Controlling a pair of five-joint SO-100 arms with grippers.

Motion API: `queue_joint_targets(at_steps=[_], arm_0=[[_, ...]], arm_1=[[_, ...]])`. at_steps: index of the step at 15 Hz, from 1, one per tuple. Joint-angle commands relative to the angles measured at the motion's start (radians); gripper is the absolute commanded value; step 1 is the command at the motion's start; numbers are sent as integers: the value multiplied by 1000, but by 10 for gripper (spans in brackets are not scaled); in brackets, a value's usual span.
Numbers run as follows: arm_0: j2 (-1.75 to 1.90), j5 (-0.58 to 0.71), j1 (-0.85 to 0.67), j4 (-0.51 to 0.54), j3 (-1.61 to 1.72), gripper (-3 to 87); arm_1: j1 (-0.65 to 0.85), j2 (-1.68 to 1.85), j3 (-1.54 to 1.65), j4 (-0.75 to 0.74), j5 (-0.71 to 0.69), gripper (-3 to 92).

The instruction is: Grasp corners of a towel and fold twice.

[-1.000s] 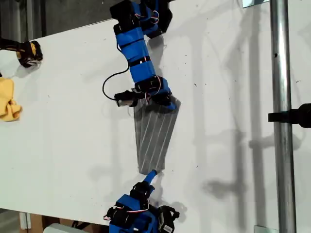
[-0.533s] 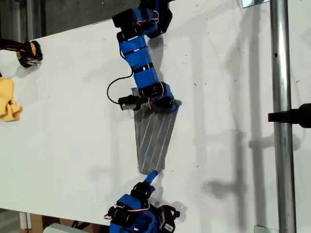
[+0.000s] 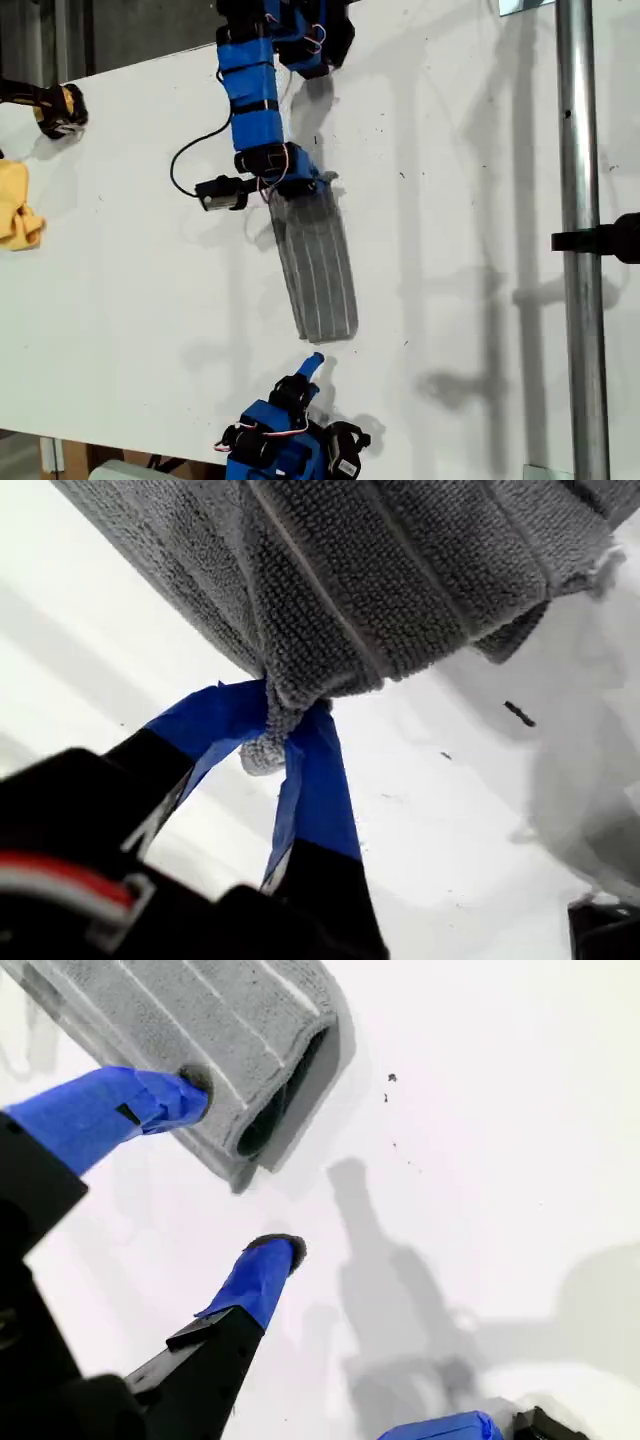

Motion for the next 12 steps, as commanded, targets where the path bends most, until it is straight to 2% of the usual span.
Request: queue_joint_targets(at_steps=[1, 5, 12], arm_0=[[28, -14, 15, 5, -8, 264], [48, -23, 26, 6, 14, 262], [121, -41, 26, 9, 64, 261]], arm_1=[[100, 83, -43, 25, -100, -2], [222, -35, -21, -29, -258, -2], [275, -204, 161, -97, -256, 0]])
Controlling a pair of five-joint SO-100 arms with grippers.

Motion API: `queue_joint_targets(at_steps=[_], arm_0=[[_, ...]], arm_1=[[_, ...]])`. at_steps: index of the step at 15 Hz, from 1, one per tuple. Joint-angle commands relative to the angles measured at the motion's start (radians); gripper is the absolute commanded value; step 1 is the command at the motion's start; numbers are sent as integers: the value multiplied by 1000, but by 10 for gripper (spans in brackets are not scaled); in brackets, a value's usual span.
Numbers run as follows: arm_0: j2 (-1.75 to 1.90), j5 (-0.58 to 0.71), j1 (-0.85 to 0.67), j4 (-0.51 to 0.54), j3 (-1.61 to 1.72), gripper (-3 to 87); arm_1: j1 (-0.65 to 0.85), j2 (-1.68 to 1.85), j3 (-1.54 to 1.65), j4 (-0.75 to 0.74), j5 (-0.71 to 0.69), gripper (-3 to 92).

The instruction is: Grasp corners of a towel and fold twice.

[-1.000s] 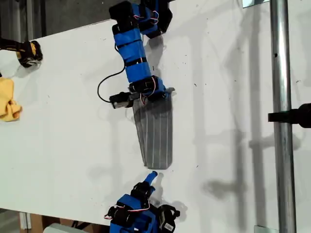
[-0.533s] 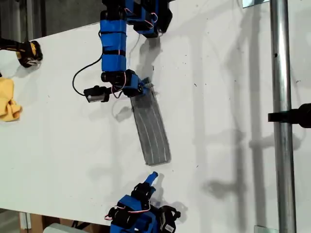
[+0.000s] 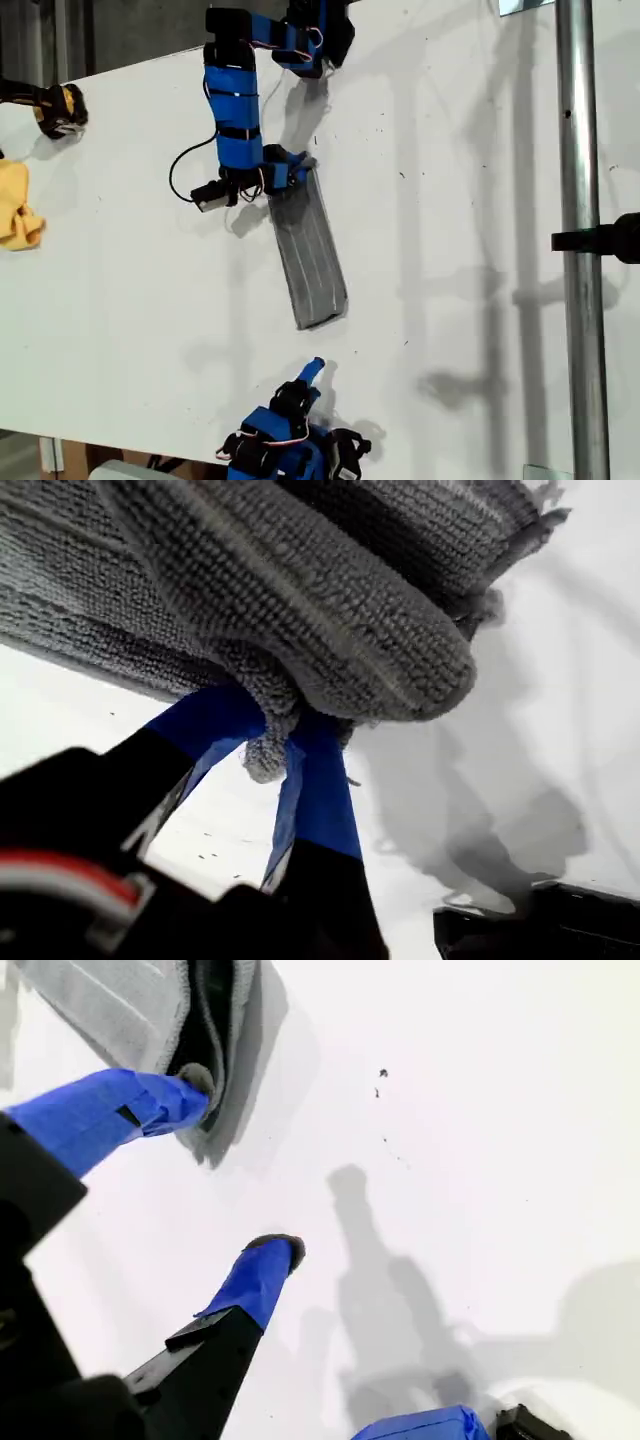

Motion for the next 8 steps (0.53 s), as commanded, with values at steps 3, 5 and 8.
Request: queue_joint_targets(at_steps=[3, 5, 8], arm_0=[[17, -15, 11, 2, -3, 263], [17, -29, 21, 2, -3, 264], [29, -38, 29, -5, 11, 265]], arm_1=[[-26, 55, -147, 172, 25, 147], [-38, 167, -348, 385, 34, 164], [-54, 396, -445, 503, 38, 206]])
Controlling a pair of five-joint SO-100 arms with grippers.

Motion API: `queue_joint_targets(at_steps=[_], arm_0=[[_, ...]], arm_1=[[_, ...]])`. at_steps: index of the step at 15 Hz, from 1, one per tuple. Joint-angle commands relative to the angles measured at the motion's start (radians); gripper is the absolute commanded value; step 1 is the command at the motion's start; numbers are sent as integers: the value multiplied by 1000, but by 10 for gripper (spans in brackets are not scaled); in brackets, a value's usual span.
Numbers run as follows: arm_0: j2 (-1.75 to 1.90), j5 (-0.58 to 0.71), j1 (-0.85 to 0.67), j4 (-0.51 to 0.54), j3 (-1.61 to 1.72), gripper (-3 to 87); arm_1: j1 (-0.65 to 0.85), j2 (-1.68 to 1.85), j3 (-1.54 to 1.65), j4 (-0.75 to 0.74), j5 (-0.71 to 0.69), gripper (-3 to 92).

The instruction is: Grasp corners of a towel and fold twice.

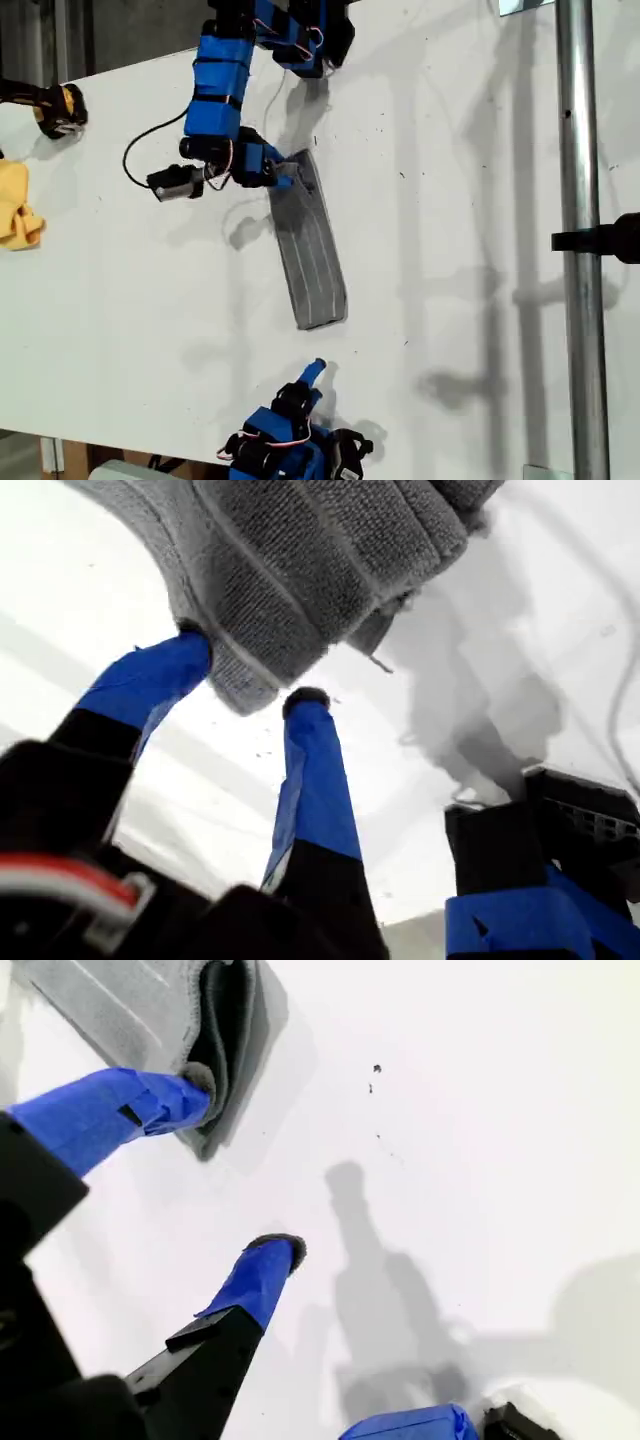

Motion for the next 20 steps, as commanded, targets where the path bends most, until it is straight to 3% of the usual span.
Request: queue_joint_targets(at_steps=[1, 3, 5, 8, 11, 13, 16, 20], arm_0=[[28, -8, 11, -8, -2, 265], [55, -9, 12, -8, 5, 264], [83, -11, 14, -6, 25, 264], [367, -48, 15, -35, 183, 264], [761, -26, -25, -71, 370, 243], [888, -46, -57, -127, 471, 208], [1037, -107, -64, -256, 715, 200], [1037, -64, -143, -187, 718, 201]], arm_1=[[11, 232, -3, 41, 6, 245], [51, 342, 153, 49, 11, 296], [89, 448, 308, -37, 3, 306], [137, 951, 647, -238, 37, 208], [52, 1703, 1143, -308, 264, 105], [-20, 1703, 1255, -333, 400, 34], [-20, 1741, 1353, -356, 423, 29], [-14, 1743, 1371, -334, 425, 35]])
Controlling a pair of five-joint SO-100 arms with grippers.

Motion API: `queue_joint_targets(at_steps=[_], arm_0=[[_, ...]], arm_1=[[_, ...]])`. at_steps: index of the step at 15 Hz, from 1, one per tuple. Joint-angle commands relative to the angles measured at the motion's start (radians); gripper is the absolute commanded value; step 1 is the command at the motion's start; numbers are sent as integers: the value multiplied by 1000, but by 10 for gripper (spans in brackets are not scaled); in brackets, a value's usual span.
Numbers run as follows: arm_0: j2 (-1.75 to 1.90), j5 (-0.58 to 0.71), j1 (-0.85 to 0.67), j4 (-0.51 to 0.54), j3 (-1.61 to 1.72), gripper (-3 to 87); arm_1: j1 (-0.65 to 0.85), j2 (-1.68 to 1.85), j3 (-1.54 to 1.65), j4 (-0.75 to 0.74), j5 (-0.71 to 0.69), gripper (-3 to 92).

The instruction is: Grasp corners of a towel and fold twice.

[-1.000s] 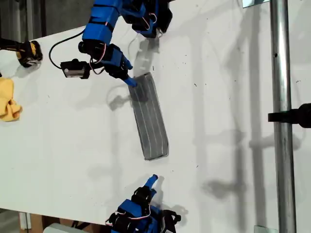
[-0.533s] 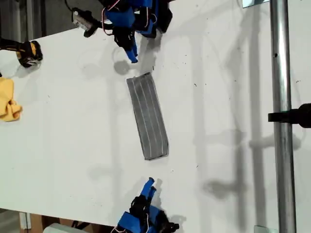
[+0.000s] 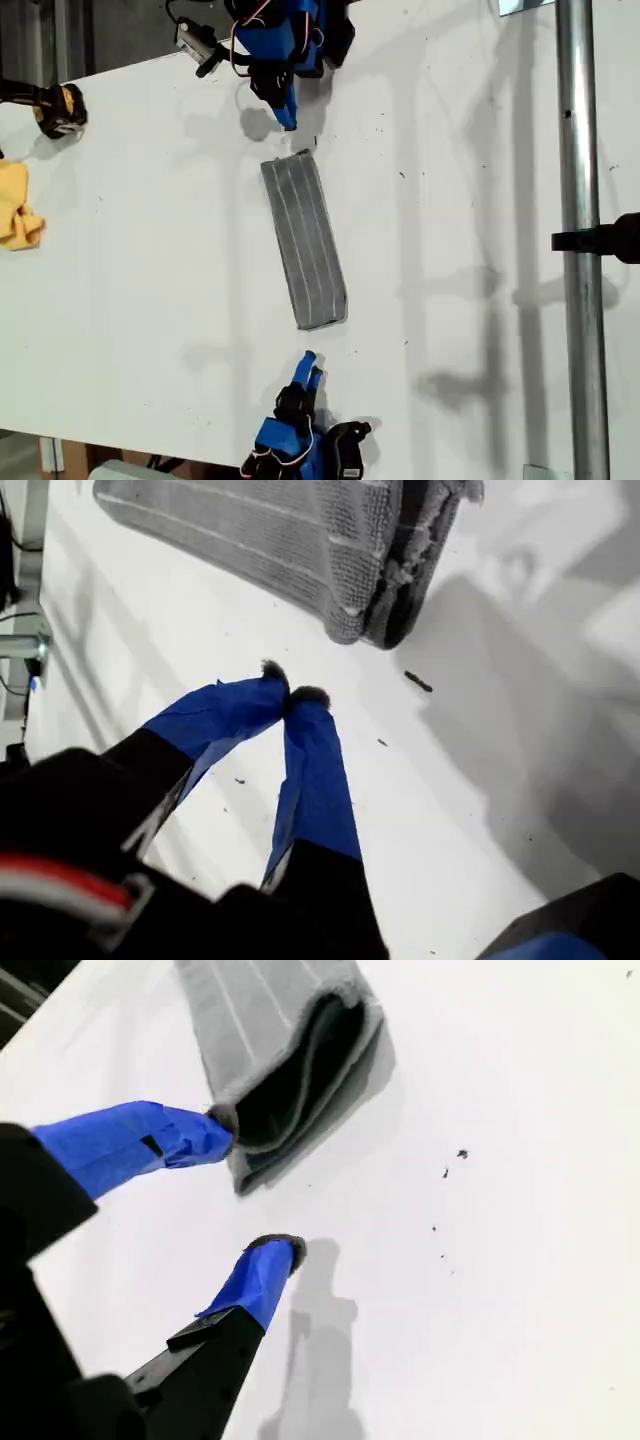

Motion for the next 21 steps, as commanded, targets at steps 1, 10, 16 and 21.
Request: queue_joint_targets(at_steps=[1, 10, 16, 21], arm_0=[[9, 3, -9, 9, -21, 198], [9, -32, 12, 61, -15, 211], [9, -48, 28, 84, -28, 219], [9, -46, 32, 84, -35, 222]], arm_1=[[-6, 3, -9, 12, 12, 102], [149, -1223, -557, -161, -377, 309], [293, -1459, -506, -344, -583, 380], [135, -1775, -750, -425, -552, 381]])
